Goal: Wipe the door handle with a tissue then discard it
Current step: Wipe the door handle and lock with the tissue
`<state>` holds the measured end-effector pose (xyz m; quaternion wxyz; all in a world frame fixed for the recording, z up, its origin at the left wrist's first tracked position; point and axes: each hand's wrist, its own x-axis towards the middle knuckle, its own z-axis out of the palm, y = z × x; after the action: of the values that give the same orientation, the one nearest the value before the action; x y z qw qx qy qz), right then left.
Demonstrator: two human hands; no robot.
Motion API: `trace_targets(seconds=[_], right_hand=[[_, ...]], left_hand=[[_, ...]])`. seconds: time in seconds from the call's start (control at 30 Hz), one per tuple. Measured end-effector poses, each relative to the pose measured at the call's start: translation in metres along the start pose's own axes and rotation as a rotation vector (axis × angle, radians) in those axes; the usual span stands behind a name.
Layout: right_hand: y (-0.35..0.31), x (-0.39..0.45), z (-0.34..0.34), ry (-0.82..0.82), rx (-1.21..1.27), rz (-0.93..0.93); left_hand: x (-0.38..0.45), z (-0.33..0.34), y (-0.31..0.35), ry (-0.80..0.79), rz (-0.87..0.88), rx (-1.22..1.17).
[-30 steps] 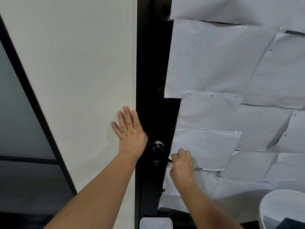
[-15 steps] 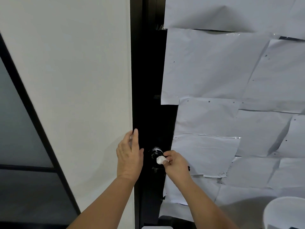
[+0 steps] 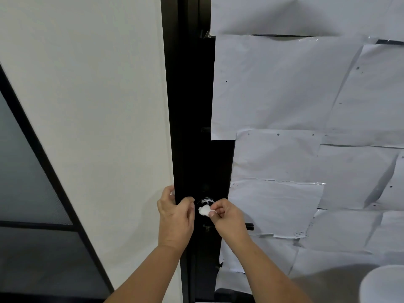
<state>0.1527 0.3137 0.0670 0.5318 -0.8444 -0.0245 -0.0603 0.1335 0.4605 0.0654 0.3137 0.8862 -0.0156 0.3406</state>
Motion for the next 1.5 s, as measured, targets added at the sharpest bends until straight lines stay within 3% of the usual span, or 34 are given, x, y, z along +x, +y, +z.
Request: trace_targets(seconds=[0.4,0.53,0.73,0.8,0.9,0.97,1.07,1.17,1.27,1.5], right_hand=[[-0.001,0.0,0.002,0.002,0.093,-0.009],[0.0,-0.001,-0.001,-0.04,0.132,0.023],[-0.003,-0.004,-0.01,-0.081,0.112,-0.019],[-0.004,-0.004,-0.013,-0.097,0.126,0.001],[-0.002,-0.002,-0.017,-0.1,0.185,0.059],[-0.001,-0.001,-0.018,-0.102,0.224,0.083],[-0.001,0.001,-0.023,-0.088,0.272,0.118],[0.001,0.001,-0.03,-0.125,0.31,0.133],[0.002,0.001,-0.036,-0.194,0.313,0.121],[-0.01,0.001,-0.03,-0.342,0.243,0.055]], left_hand=[[-0.018,0.008,-0.007,-0.197,0.001,0.069],[-0.02,0.006,-0.004,-0.171,0.001,0.063],[-0.02,0.004,0.008,0.01,-0.026,0.058],[-0.02,0.006,0.008,-0.008,-0.024,-0.011],[-0.019,0.006,0.011,-0.146,-0.133,-0.2],[-0.017,0.006,0.015,-0.217,-0.342,-0.464],[-0.012,0.001,0.021,-0.158,-0.732,-0.887],[-0.004,-0.007,0.025,-0.093,-0.936,-1.096],[0.0,-0.009,0.024,-0.073,-0.968,-1.069],[-0.004,0.0,0.036,-0.121,-0.776,-0.897]])
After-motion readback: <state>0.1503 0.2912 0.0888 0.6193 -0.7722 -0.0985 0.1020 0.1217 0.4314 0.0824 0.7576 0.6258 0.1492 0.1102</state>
